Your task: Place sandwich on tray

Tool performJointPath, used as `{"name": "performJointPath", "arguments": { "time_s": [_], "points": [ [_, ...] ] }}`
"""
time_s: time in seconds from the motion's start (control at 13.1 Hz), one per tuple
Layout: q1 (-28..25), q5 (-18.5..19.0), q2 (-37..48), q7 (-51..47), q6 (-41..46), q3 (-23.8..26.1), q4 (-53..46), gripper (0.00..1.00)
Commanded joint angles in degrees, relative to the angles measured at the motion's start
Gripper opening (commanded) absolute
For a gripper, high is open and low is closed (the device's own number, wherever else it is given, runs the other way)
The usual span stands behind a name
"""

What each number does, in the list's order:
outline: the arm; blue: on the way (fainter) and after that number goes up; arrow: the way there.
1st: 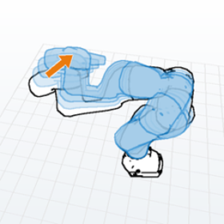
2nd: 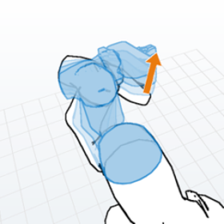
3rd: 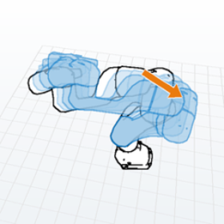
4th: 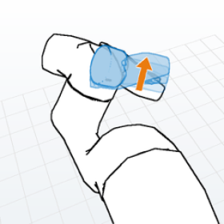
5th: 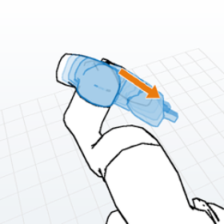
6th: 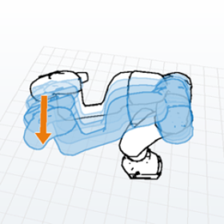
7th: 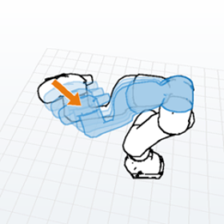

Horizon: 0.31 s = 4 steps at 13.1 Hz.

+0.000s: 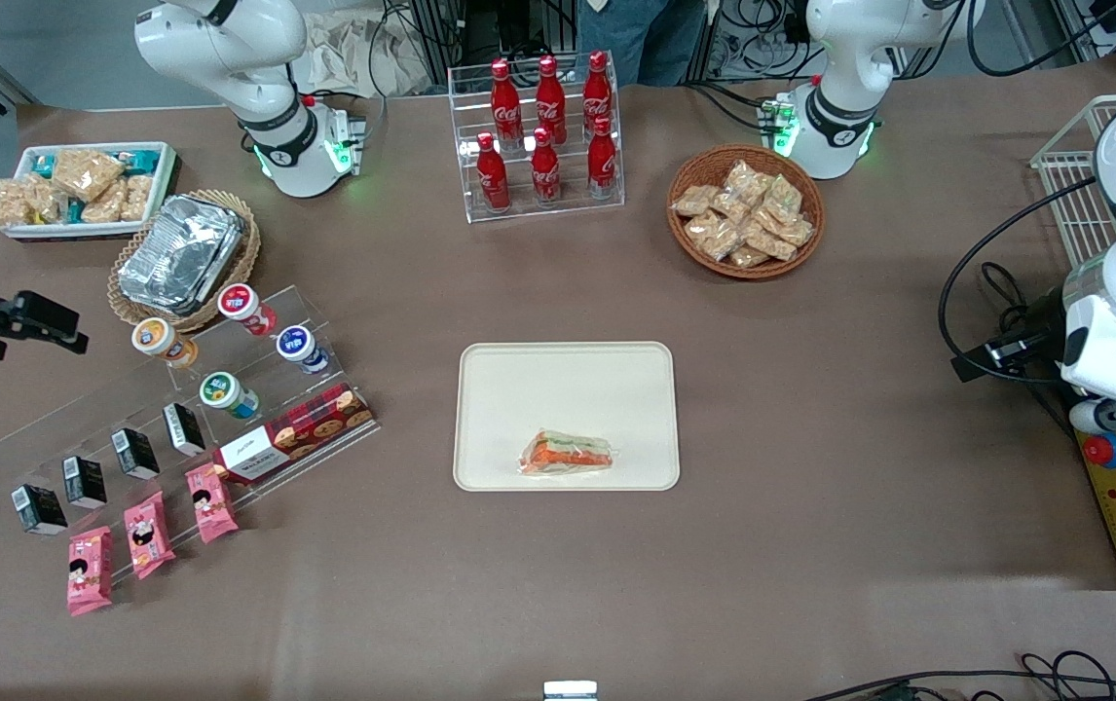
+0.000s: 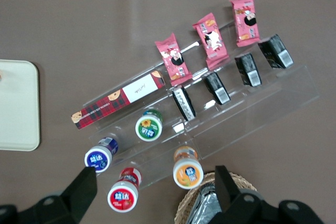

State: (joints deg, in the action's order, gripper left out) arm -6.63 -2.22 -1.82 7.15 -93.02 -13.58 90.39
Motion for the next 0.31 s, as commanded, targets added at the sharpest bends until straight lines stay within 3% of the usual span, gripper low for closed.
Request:
{"name": "performJointPath", "arguments": {
  "time_s": [0.0, 0.23],
  "points": [
    [3.19, -0.32, 2.96, -1.09, -0.41, 0.66, 2.51, 1.00],
    [5.05, -0.94, 2.61, -1.26, -1.02, 0.75, 2.33, 1.00]
  ]
}}
